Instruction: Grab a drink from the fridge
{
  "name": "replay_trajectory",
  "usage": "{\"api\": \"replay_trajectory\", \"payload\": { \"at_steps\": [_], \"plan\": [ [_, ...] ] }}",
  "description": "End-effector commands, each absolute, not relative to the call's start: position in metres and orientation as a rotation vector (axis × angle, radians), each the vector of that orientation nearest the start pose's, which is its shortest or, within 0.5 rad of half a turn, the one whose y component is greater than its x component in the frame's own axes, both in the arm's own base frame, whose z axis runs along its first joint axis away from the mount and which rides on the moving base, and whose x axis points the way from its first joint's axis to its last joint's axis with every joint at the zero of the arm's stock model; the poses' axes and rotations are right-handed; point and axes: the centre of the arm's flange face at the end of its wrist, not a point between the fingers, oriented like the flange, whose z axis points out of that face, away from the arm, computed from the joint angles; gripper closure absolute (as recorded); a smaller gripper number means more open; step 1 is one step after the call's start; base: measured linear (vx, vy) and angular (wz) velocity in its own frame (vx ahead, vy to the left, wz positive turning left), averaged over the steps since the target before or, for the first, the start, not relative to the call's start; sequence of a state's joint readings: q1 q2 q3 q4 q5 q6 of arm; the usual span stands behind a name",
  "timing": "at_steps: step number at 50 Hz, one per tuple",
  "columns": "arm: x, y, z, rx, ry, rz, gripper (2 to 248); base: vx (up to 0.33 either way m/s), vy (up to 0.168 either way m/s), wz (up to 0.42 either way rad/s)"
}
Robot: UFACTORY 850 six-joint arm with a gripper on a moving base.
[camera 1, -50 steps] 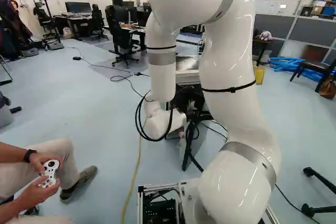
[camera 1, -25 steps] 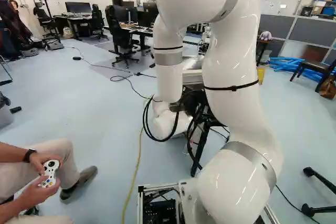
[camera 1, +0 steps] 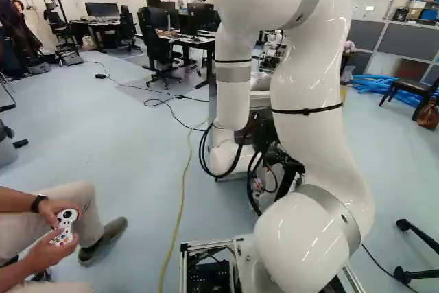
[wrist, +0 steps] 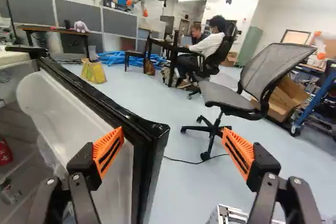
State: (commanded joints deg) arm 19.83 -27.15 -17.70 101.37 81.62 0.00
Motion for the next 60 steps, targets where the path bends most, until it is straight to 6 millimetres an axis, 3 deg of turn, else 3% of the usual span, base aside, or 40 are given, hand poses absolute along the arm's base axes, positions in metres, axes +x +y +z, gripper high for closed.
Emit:
{"api": "replay_trajectory", "payload": {
  "at_steps": [23, 60],
  "plan": [
    [0.273, -0.044, 0.260, 1.313, -1.245, 1.034, 3, 0.000, 0.000, 0.000],
    [0.330, -0.128, 0.269, 1.040, -1.495, 0.941, 3, 0.000, 0.000, 0.000]
  ]
}}
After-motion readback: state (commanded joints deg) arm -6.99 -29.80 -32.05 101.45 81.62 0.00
